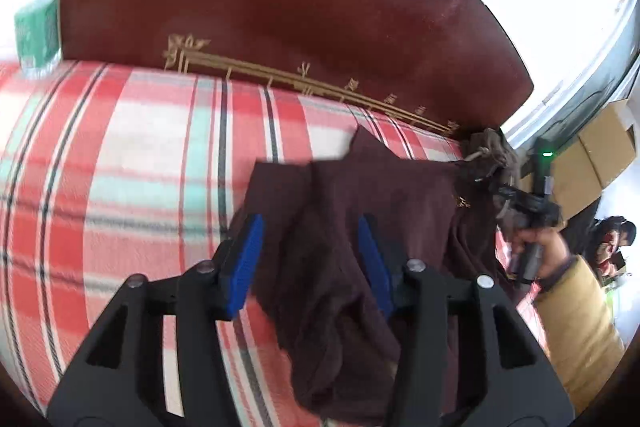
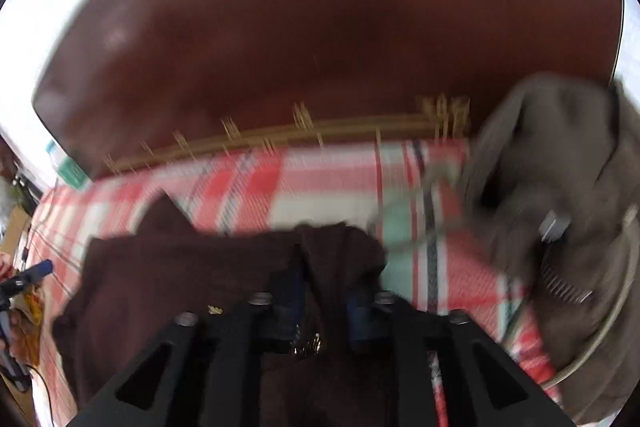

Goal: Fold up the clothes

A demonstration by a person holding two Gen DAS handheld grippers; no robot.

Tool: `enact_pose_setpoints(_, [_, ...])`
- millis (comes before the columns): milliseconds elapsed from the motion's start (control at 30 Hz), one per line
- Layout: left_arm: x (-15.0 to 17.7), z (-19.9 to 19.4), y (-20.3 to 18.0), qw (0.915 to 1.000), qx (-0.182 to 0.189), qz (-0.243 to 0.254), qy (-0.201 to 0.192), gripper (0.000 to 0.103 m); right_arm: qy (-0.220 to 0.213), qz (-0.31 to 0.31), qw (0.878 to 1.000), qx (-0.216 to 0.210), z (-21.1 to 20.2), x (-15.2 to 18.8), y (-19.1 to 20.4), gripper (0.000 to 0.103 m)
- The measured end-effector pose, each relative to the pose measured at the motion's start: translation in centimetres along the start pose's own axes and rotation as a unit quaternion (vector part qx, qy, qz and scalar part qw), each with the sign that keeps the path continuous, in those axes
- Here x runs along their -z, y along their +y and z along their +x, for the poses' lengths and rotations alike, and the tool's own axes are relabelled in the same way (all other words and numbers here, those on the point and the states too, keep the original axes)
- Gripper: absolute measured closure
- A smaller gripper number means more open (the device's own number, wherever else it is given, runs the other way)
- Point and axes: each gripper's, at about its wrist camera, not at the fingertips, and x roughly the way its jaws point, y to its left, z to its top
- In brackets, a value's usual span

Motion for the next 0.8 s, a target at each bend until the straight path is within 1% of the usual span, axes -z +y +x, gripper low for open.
enact_pose_setpoints(33, [0.9, -0.6, 0.1, 1.0000, 0.002, 0.007, -0.001, 0.047, 0.001, 0.001, 1.000, 0.000, 0.1, 0.3, -0.3, 0.066])
enact_pose_setpoints(67, [1.9, -1.0, 0.0, 0.9998, 0.001, 0.019, 0.001, 0.042, -0.001, 0.002, 1.000, -0.001, -0.2, 0.6, -0.6, 0.064])
enact_pose_setpoints(100, [2.9, -1.5, -0.1, 0.9995, 0.000, 0.032, 0.004, 0.039, -0.012, 0.005, 1.000, -0.006, -1.3, 0.7, -0.8, 0.061])
enact_pose_setpoints(167, [4.9, -2.0, -0.4, 0.9987, 0.004, 0.048, 0.018, 0.038, -0.035, 0.010, 0.999, -0.018, -3.6, 0.9, -1.0, 0.061])
enact_pose_setpoints(200, [5.8, -2.1, -0.7, 0.9982, 0.008, 0.053, 0.026, 0.038, -0.047, 0.011, 0.999, -0.024, -4.8, 1.1, -1.0, 0.059])
enact_pose_setpoints(233, [6.8, -2.2, -1.1, 0.9977, 0.011, 0.059, 0.033, 0.038, -0.063, 0.008, 0.997, -0.033, -6.4, 1.5, -0.7, 0.052])
enact_pose_setpoints(267, [7.8, -2.4, -1.5, 0.9970, 0.013, 0.065, 0.039, 0.038, -0.075, 0.002, 0.996, -0.042, -7.9, 1.9, -0.3, 0.049])
enact_pose_setpoints(333, [9.4, -2.1, -2.1, 0.9960, 0.016, 0.070, 0.054, 0.037, -0.081, -0.025, 0.994, -0.069, -9.9, 2.8, 0.8, 0.047])
enact_pose_setpoints(367, [10.0, -1.9, -2.3, 0.9957, 0.016, 0.069, 0.059, 0.037, -0.074, -0.047, 0.993, -0.085, -10.5, 3.3, 2.0, 0.046])
enact_pose_setpoints(400, [10.7, -1.7, -2.5, 0.9954, 0.016, 0.069, 0.065, 0.037, -0.067, -0.072, 0.990, -0.101, -11.3, 4.6, 3.4, 0.040])
enact_pose_setpoints(433, [11.2, -1.5, -2.6, 0.9955, 0.021, 0.062, 0.068, 0.037, -0.057, -0.100, 0.987, -0.111, -11.9, 6.3, 5.1, 0.032])
enact_pose_setpoints(500, [11.9, -1.1, -2.7, 0.9959, 0.032, 0.044, 0.072, 0.037, -0.038, -0.155, 0.978, -0.131, -13.0, 9.7, 8.6, 0.029])
enact_pose_setpoints(600, [12.3, 0.1, -3.2, 0.9956, 0.019, 0.048, 0.078, 0.037, -0.010, -0.221, 0.963, -0.151, -13.6, 15.4, 13.1, 0.029])
enact_pose_setpoints(667, [12.5, 0.7, -3.7, 0.9954, 0.007, 0.053, 0.079, 0.037, 0.000, -0.264, 0.954, -0.140, -13.1, 18.9, 16.0, 0.029])
enact_pose_setpoints(767, [12.5, 1.1, -4.5, 0.9951, -0.012, 0.064, 0.074, 0.038, 0.005, -0.309, 0.946, -0.102, -12.4, 23.5, 18.6, 0.029])
enact_pose_setpoints(800, [12.5, 1.1, -4.8, 0.9948, -0.019, 0.069, 0.072, 0.046, 0.006, -0.318, 0.944, -0.089, -12.1, 24.8, 19.3, 0.029])
